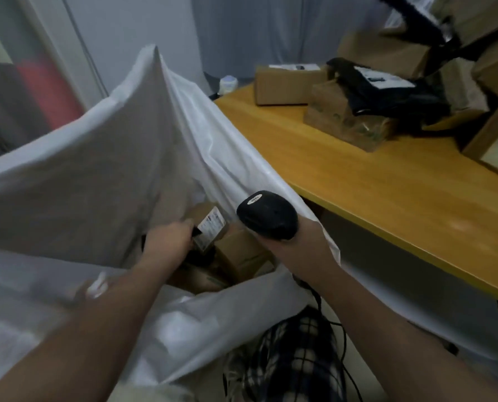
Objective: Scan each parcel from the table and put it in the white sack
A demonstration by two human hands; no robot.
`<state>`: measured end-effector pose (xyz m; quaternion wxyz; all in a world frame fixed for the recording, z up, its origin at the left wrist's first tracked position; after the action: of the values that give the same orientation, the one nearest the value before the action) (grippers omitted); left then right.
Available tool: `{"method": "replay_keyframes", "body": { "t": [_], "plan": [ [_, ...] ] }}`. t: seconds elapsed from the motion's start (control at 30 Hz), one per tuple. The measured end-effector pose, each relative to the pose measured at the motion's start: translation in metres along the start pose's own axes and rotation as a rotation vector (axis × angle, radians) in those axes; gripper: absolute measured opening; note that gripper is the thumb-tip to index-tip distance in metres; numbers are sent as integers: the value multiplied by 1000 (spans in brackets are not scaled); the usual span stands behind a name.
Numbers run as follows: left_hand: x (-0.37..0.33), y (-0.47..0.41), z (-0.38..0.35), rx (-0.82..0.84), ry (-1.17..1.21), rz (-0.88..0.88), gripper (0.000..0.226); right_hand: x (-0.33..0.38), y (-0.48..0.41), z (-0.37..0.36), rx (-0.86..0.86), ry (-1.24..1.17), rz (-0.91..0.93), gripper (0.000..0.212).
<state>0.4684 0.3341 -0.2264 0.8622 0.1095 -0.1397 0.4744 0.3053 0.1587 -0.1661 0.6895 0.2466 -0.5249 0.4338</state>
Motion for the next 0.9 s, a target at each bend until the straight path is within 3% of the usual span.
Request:
{"method": "replay_keyframes", "body": {
  "t": [0.1, 0.23, 0.37, 0.57, 0.9],
  "plan": [
    [-8, 11, -76, 292, -50, 19, 27, -14, -4, -8, -15, -20, -31, 31],
    [-18, 15, -88, 370, -75, 11, 34, -26, 1, -18, 37, 1, -41, 23],
    [-45, 3, -12, 81, -39, -71, 45, -28, 13, -1, 9, -6, -56, 24],
    [-106, 17, 145, -410, 127, -220, 32, -5, 17, 96, -270, -114, -80, 17],
    [-243, -10, 274, -575, 292, -459, 36, 18, 50, 283, -684, -297, -26, 11]
  ]
}}
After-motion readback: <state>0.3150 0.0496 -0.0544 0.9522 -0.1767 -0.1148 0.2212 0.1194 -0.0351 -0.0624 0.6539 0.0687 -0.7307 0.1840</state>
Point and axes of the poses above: each hand's wrist, its own y-axis away from the middle knuckle, its own z-axis out of the back of the hand, x = y × z, the point moved 9 cm from there along -y, towards the middle knuckle, and after that the axes turned 12 degrees about -y, right-handed, at the moved point
